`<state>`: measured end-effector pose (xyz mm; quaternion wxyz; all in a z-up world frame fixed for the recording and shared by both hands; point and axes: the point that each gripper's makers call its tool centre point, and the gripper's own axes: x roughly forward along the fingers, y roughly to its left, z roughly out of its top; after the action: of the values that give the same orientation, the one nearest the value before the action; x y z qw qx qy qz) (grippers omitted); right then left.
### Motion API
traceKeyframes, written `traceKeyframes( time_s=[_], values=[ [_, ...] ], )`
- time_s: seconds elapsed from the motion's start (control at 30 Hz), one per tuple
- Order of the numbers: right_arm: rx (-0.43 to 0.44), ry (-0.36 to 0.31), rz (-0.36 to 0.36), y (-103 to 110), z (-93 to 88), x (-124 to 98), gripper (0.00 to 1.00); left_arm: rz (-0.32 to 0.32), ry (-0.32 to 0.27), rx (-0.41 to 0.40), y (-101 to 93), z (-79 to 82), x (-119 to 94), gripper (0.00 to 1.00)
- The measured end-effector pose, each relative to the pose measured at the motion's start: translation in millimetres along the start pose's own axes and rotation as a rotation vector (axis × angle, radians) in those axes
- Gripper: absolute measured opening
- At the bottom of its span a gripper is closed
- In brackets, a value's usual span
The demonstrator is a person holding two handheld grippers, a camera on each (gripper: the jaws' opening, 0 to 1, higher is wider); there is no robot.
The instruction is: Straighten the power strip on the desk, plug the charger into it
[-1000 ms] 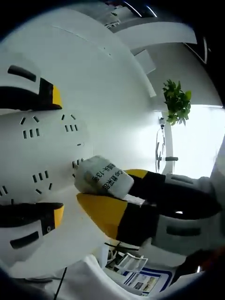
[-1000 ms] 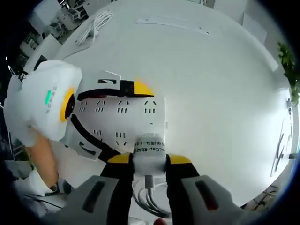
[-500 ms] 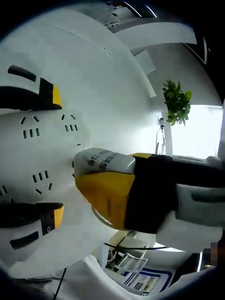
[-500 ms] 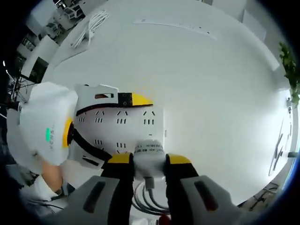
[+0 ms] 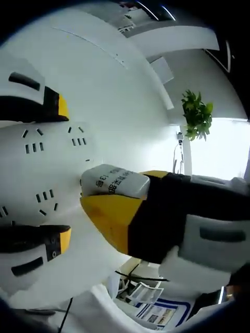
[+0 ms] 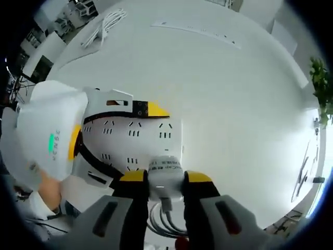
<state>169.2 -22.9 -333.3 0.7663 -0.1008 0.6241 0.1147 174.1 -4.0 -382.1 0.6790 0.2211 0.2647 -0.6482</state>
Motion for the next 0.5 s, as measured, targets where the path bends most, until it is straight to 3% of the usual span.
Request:
traceKeyframes(
  time_s=[0.03,0.07,0.13,0.17,0.23,0.33,0.5],
  values=[
    [0.058,-0.012,0.015,-1,3.7,0,0.23,0.002,0.001,-0.002,0.4,0.0,0,0.81],
    [0.043,-0.011,0.009,-4,6.1,0,0.23,0.007,0.001,-0.006,1.0,0.0,0,0.81],
    [-0.066,-0.032,-0.044,0,7.0,0,0.23,0.008,0.001,-0.007,1.2,0.1,0,0.81],
    [-0.055,-0.013,-0.030,1,4.7,0,0.23,0.008,0.001,-0.007,1.3,0.1,1,0.81],
    [0.077,-0.028,0.014,-5,15.4,2,0.23,0.010,0.000,-0.010,1.5,0.4,1,0.81],
    [-0.057,-0.023,-0.048,-3,16.8,2,0.24,0.011,-0.001,-0.011,1.5,0.7,1,0.81],
    [-0.025,0.002,-0.015,-3,9.1,3,0.24,0.006,-0.002,-0.009,1.5,0.9,1,0.81]
  ],
)
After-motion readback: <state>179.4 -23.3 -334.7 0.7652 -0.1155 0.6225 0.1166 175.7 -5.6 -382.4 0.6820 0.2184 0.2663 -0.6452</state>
